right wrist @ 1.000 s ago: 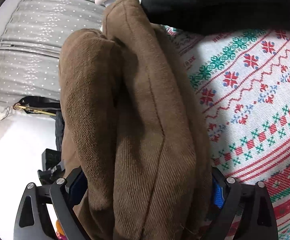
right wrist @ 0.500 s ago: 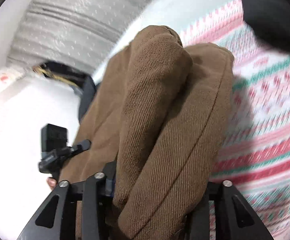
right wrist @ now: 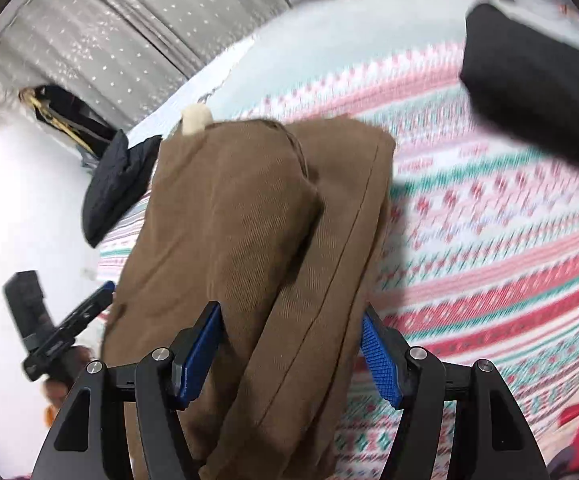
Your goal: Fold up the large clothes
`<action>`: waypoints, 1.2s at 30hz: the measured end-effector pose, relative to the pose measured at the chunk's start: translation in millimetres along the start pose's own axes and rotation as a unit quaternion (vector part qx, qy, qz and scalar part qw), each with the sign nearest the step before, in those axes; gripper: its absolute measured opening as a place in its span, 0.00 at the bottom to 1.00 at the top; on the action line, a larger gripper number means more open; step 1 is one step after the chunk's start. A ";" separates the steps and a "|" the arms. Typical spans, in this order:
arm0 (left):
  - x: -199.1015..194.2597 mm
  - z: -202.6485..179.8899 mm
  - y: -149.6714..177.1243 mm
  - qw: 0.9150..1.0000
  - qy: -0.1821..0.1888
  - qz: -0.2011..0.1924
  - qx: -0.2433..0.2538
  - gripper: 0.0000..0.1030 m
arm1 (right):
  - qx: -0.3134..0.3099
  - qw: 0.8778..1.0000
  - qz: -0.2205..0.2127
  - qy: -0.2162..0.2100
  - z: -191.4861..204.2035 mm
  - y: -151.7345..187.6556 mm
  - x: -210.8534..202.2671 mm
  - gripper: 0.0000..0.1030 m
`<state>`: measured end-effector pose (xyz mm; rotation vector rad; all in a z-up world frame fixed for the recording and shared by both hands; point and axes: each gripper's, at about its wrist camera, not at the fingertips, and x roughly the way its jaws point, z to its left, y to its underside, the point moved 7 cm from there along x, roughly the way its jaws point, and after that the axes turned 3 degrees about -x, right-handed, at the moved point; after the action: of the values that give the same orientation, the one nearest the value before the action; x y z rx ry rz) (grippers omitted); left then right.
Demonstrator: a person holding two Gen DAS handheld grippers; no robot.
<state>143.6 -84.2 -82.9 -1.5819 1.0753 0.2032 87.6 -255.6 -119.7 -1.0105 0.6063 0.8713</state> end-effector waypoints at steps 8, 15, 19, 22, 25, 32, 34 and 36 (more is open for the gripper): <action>8.4 -10.4 10.4 0.999 -0.004 -0.010 0.048 0.86 | -0.061 0.992 -0.087 0.065 12.8 -12.3 -38.4 0.69; -5.6 -13.1 8.3 0.997 0.003 -0.042 0.059 0.86 | -0.051 0.997 -0.049 0.009 30.8 -34.5 25.1 0.21; -16.5 -31.4 6.7 0.993 0.030 -0.063 0.092 0.86 | -0.063 0.987 -0.139 -0.039 51.6 -62.5 -31.2 0.15; -10.7 -46.1 16.0 0.990 0.041 -0.050 0.126 0.86 | -0.049 0.987 -0.153 -0.021 31.3 -67.5 -46.2 0.15; 0.2 -56.4 27.1 0.989 0.059 -0.019 0.136 0.86 | 0.001 0.995 -0.093 0.025 -31.3 -50.7 -7.0 0.21; 3.4 -46.5 25.0 0.992 0.050 -0.004 0.117 0.86 | 0.024 0.990 -0.105 0.086 -48.8 -36.8 -22.0 0.49; -1.6 -46.5 21.3 0.992 0.046 -0.012 0.121 0.86 | 0.009 0.986 -0.141 0.091 -28.2 -33.8 -54.9 0.49; -9.3 -55.7 21.4 0.989 0.054 -0.027 0.137 0.86 | -0.026 0.985 -0.151 0.076 -3.2 -26.8 -71.3 0.49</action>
<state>100.3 -125.1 -73.3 -1.3828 1.0930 -0.0670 72.3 -289.4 -53.1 -1.1885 0.5424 0.5474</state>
